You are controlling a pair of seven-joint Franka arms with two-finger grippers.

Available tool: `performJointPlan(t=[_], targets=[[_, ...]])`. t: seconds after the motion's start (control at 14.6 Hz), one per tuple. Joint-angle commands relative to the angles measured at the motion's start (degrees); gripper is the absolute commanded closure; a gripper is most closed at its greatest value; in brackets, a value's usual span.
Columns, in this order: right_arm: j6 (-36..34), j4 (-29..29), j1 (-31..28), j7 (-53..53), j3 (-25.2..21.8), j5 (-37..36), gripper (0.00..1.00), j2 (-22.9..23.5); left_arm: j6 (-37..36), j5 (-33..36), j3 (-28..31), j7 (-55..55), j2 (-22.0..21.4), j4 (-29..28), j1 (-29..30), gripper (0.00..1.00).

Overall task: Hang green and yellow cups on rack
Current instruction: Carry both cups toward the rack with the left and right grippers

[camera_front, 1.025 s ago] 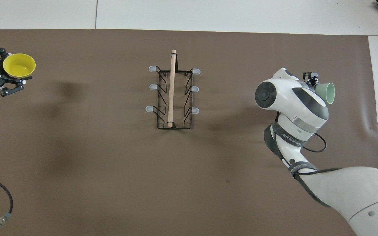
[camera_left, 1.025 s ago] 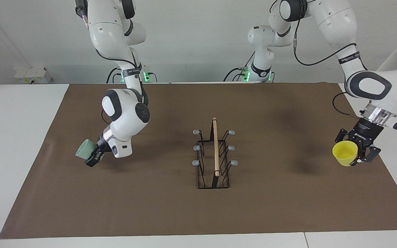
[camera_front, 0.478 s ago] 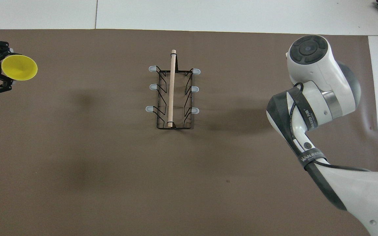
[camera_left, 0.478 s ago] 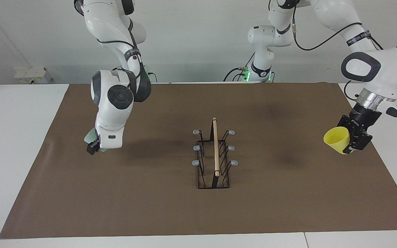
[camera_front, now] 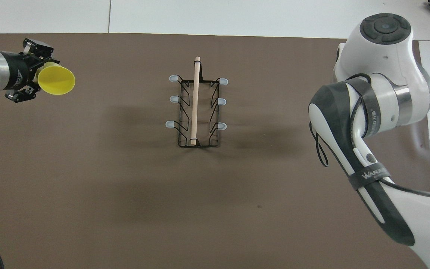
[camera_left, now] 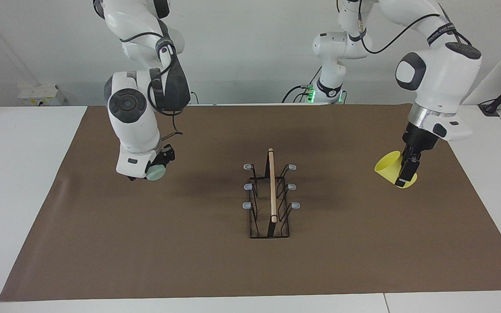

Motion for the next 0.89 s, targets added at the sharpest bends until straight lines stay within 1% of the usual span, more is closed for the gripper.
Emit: performJointPlan(t=[0.0,0.07,0.14,0.34,0.41,0.55,0.61,0.68,0.82], targets=[[5.9,0.4,-0.2,3.9,0.4,7.0,1.0,-1.9,0.6,7.3,-4.2,-0.4,-1.7,-2.3,0.7,1.0],[6.6,0.4,-0.3,4.7,0.4,7.6,1.0,-2.1,2.3,8.9,-5.2,-0.3,-1.9,-2.8,0.7,1.0],[8.0,0.1,-0.3,4.7,0.6,9.4,1.0,-2.6,5.7,9.3,-6.1,-0.3,-2.1,-4.5,0.6,1.0],[14.9,-2.5,-0.2,4.4,0.7,16.7,1.0,-5.3,18.8,9.3,-8.4,-0.1,-3.5,-11.1,0.6,1.0],[17.5,-3.8,-0.1,4.1,0.9,18.0,1.0,-6.0,20.8,9.5,-8.6,-0.1,-3.6,-12.3,0.6,1.0],[25.1,-8.3,0.3,4.0,2.1,19.8,1.0,-8.1,23.0,13.7,-9.8,-0.4,-4.1,-13.8,0.6,1.0],[30.3,-11.3,1.1,3.5,2.4,21.2,1.0,-9.4,25.8,14.5,-10.7,-0.4,-4.2,-15.4,0.6,1.0],[35.4,-14.2,2.2,1.9,2.4,23.9,1.0,-10.6,29.5,14.7,-11.5,-0.4,-4.4,-17.2,0.5,1.0],[44.3,-18.7,5.1,-3.5,2.4,31.5,1.0,-12.0,34.6,15.5,-12.6,-0.4,-4.8,-20.3,0.5,1.0]])
